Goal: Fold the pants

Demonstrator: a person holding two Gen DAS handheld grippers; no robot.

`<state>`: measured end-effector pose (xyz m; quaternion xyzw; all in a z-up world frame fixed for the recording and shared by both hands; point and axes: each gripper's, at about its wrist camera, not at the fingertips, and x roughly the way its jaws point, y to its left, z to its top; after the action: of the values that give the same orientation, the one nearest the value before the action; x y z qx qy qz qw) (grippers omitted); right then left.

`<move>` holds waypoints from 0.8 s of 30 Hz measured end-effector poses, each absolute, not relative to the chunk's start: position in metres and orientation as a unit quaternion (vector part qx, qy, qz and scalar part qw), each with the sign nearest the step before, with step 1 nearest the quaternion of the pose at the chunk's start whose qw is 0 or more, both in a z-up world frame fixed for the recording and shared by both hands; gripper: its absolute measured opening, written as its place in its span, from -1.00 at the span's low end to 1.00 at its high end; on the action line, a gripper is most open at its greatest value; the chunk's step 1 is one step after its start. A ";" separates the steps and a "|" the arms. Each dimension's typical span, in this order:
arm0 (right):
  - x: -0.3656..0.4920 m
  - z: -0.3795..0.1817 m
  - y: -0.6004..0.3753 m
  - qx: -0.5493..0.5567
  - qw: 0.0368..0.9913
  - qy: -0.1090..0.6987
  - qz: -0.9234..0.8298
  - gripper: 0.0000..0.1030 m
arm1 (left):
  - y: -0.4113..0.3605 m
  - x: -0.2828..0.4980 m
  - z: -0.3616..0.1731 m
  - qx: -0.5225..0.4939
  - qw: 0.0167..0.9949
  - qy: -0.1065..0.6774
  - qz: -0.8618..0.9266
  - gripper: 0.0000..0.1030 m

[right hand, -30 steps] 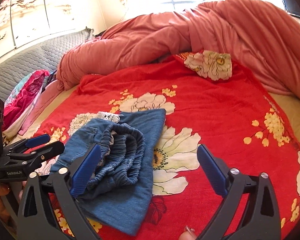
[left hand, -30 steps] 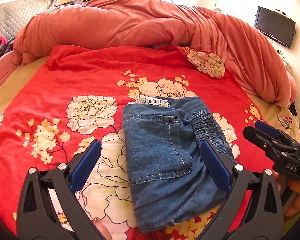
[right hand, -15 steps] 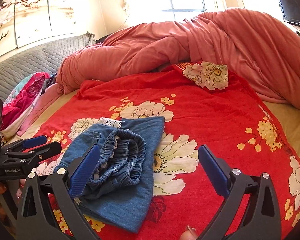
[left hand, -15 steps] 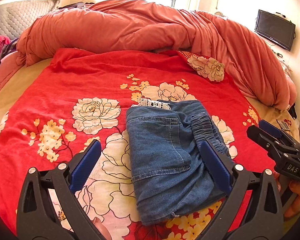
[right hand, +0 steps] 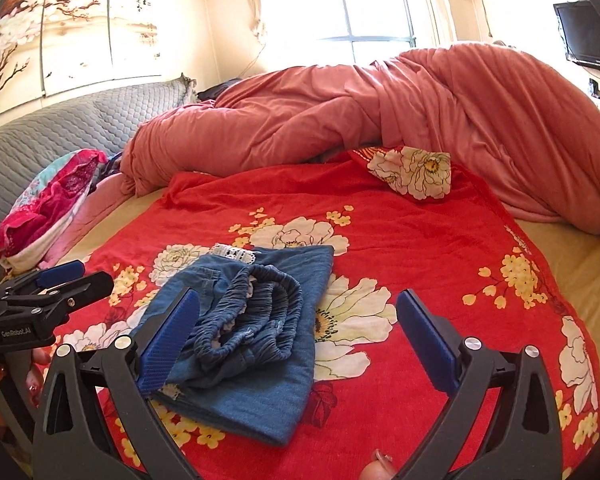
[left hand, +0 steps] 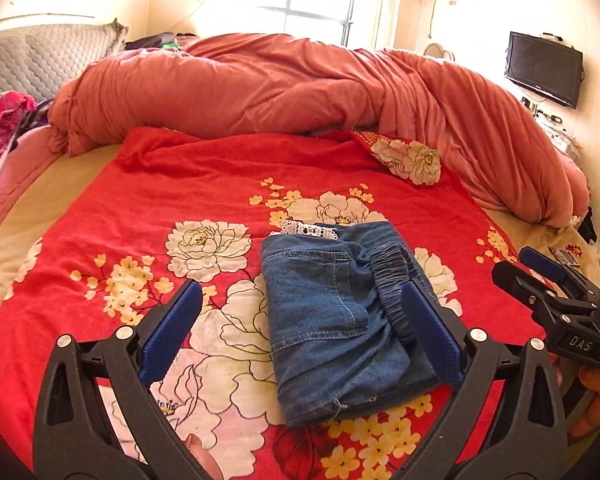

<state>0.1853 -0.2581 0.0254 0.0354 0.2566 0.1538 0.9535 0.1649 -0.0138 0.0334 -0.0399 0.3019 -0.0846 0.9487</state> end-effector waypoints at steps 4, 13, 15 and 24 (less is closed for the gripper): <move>0.172 0.029 -0.257 0.019 0.957 0.247 0.153 0.90 | -0.016 0.151 0.035 -0.041 0.951 0.295 -0.087 0.82; 0.143 0.027 -0.263 0.017 0.958 0.239 0.158 0.90 | -0.016 0.124 0.031 -0.057 0.950 0.294 -0.084 0.82; 0.137 0.026 -0.265 0.020 0.958 0.238 0.157 0.90 | -0.015 0.119 0.028 -0.058 0.950 0.295 -0.081 0.82; 0.116 0.016 -0.266 0.025 0.954 0.252 0.163 0.90 | -0.019 0.098 0.010 -0.058 0.945 0.313 -0.080 0.82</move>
<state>0.1156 -0.2665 0.0163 0.0252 0.2522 0.1630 0.9535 0.0982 -0.0189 0.0096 -0.0578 0.3131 -0.0803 0.9446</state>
